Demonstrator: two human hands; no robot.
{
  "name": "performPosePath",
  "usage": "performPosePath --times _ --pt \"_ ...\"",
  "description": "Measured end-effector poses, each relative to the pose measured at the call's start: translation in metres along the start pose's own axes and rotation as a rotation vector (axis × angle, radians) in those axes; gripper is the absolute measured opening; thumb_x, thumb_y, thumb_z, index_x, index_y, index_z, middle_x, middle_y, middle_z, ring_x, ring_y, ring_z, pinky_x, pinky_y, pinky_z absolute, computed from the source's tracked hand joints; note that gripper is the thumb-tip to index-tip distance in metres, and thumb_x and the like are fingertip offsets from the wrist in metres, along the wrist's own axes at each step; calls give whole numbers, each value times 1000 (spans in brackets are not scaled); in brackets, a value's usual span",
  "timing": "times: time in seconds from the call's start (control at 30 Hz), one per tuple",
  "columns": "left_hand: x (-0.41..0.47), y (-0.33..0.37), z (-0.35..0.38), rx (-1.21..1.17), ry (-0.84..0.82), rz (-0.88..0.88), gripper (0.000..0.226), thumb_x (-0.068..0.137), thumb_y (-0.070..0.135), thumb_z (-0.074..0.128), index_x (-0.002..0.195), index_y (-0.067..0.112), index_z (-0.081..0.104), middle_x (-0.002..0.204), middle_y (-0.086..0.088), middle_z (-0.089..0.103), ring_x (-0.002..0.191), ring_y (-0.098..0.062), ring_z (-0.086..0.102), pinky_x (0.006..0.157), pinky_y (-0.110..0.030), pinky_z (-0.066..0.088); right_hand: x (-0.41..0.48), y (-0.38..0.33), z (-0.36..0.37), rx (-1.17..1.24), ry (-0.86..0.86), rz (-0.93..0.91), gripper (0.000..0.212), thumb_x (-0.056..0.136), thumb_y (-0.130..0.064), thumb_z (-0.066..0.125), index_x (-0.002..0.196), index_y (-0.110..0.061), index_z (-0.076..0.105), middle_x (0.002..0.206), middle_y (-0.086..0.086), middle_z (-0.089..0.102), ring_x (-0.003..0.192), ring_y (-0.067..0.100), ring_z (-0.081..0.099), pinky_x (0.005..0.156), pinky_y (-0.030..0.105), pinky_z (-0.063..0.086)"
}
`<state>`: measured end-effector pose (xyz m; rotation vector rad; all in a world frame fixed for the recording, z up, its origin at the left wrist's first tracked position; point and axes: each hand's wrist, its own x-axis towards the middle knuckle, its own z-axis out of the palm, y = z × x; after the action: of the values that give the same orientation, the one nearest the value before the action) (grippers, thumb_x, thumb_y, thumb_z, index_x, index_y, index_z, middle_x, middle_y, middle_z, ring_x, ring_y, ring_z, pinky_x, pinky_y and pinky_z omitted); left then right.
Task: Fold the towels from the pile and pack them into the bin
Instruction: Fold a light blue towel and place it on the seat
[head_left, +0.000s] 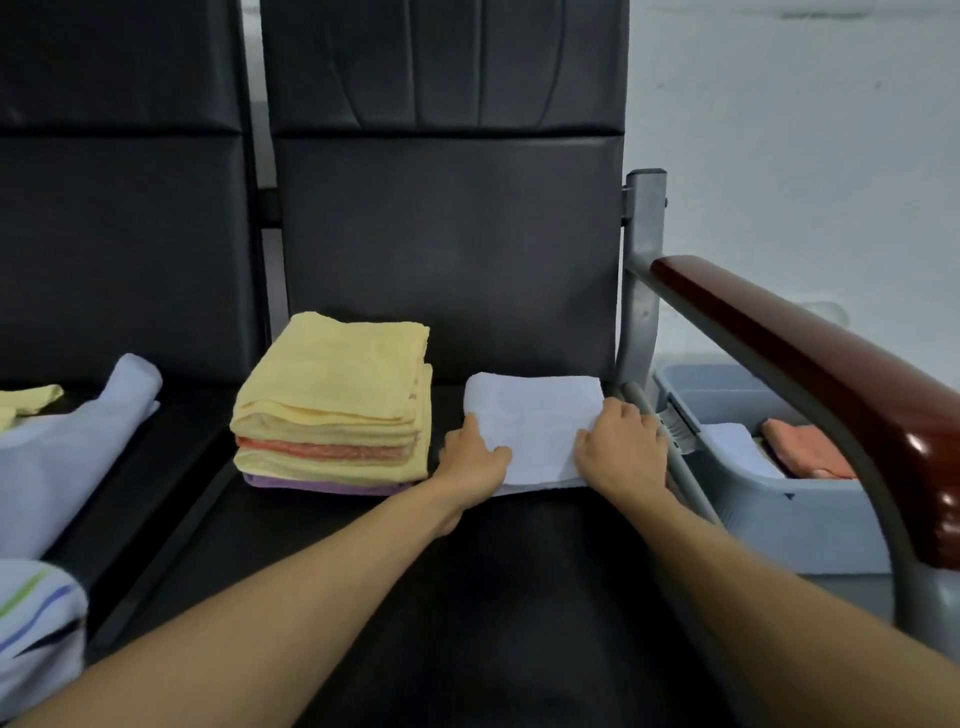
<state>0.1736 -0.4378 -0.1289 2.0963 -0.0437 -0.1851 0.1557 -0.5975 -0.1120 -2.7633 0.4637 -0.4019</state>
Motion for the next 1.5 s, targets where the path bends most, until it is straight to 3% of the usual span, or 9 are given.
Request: performPosePath --times 0.13,0.27,0.47,0.6,0.7,0.97,1.1,1.33,1.5 --pt "-45 -11 -41 28 -104 -5 41 94 20 49 135 19 50 132 1 52 119 -16 52 104 -36 45 -33 -32 -19 38 -81 -103 34 94 -15 44 126 -8 48 133 14 47 124 33 42 101 43 34" --pt "-100 -28 -112 7 -168 -27 26 99 10 45 113 18 65 118 -3 60 106 -16 62 86 -29 56 -70 -83 -36 164 -266 -275 30 92 -14 53 120 -5 60 124 13 58 113 27 54 93 35 45" --pt "-148 -71 -231 56 66 22 20 98 12 51 99 26 66 106 -1 67 97 -14 66 83 -30 55 -128 -185 -37 235 -481 -438 33 87 -15 64 119 -10 62 118 9 63 107 23 58 90 31 49" --pt "-174 -112 -281 410 342 144 29 91 3 50 113 16 64 103 -3 67 97 -20 62 85 -34 50 -150 -245 -20 237 -499 -593 34 86 -19 68 118 -10 64 116 7 66 105 22 60 84 26 46" --pt "-189 -129 -308 448 439 130 32 92 9 50 120 16 62 111 -2 63 105 -19 58 91 -33 46 -168 -287 -7 284 -547 -674 29 86 -20 67 114 -11 66 112 4 68 92 16 62 81 29 50" --pt "-203 -178 -342 899 130 -223 59 98 20 44 152 28 23 153 -3 31 138 -28 30 107 -38 26 -202 -341 40 336 -639 -677 36 89 -30 65 121 -15 62 118 1 66 108 17 61 91 27 47" --pt "-201 -187 -337 982 187 -192 42 98 21 46 139 27 46 135 -3 43 126 -27 37 99 -39 24 -209 -347 62 257 -671 -632 35 87 -36 63 119 -21 59 114 -2 65 109 21 59 101 46 42" --pt "-199 -173 -341 633 505 -8 16 95 15 56 103 14 69 106 -5 56 103 -25 56 87 -35 43 -203 -336 60 293 -661 -642 25 95 -38 52 117 -28 59 108 -9 64 107 18 59 101 46 42" --pt "-207 -148 -346 240 612 175 19 95 6 51 98 16 68 94 3 52 87 -7 49 73 -9 35 -198 -338 46 631 -714 -539 40 101 -39 42 103 -8 68 104 10 69 89 16 61 82 32 49"
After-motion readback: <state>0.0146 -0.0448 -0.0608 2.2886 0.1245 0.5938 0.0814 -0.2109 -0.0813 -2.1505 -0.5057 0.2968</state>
